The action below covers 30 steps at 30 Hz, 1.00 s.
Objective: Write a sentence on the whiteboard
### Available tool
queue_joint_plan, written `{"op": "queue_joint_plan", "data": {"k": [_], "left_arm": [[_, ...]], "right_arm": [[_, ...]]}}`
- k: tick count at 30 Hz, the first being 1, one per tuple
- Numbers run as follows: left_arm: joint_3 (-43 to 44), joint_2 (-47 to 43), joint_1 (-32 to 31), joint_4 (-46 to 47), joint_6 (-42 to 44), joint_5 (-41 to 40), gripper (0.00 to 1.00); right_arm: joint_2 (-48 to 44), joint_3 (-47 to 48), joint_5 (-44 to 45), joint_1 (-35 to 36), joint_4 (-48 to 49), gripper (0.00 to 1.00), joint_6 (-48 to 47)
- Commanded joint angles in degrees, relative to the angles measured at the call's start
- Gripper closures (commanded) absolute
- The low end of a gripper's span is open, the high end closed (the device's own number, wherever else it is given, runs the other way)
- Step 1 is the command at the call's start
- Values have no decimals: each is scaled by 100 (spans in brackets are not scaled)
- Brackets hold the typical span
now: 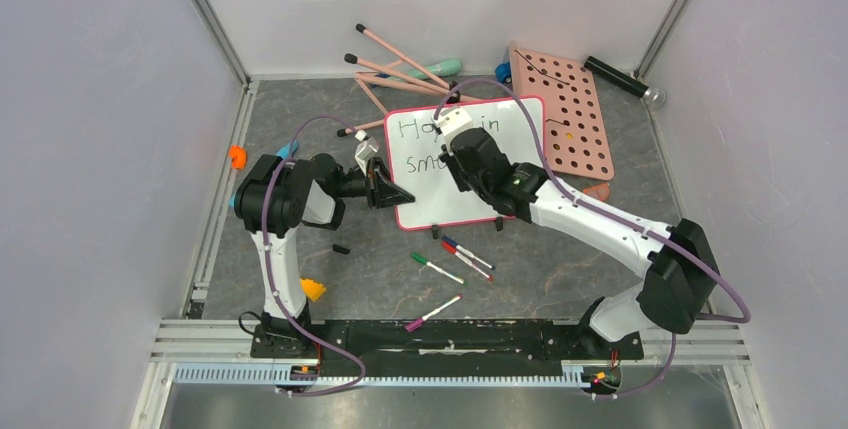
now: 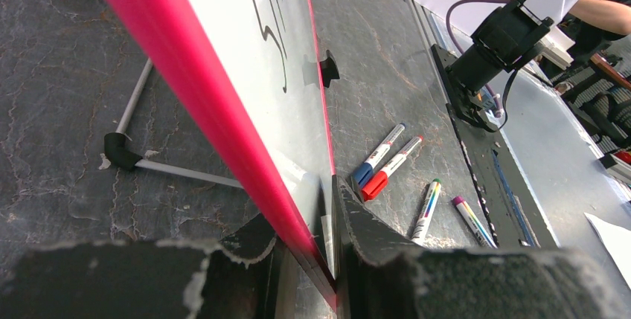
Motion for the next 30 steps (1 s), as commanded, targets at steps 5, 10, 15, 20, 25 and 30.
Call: {"op": "queue_joint_plan", "data": {"k": [5,10,15,20,25,30], "left_arm": [[62,116,-79,463,455,388,80],[58,116,-79,463,455,383,80],[66,123,-79,463,450,389,80],[66,113,-79,463,448,386,80],[72,127,-79,463,444,388,80],[69,118,-79,463,442,389,80]], "right_arm": [[37,-278,83,-38,165,100,30],[0,-414,-35,-35,159,100,72],[-92,-559,-65,-37,168,100,103],[-196,-630,38,-37,93,100,91],[-387,-542,33,-37,77,100,65],[-564,-285,-49,-51,79,100,21]]}}
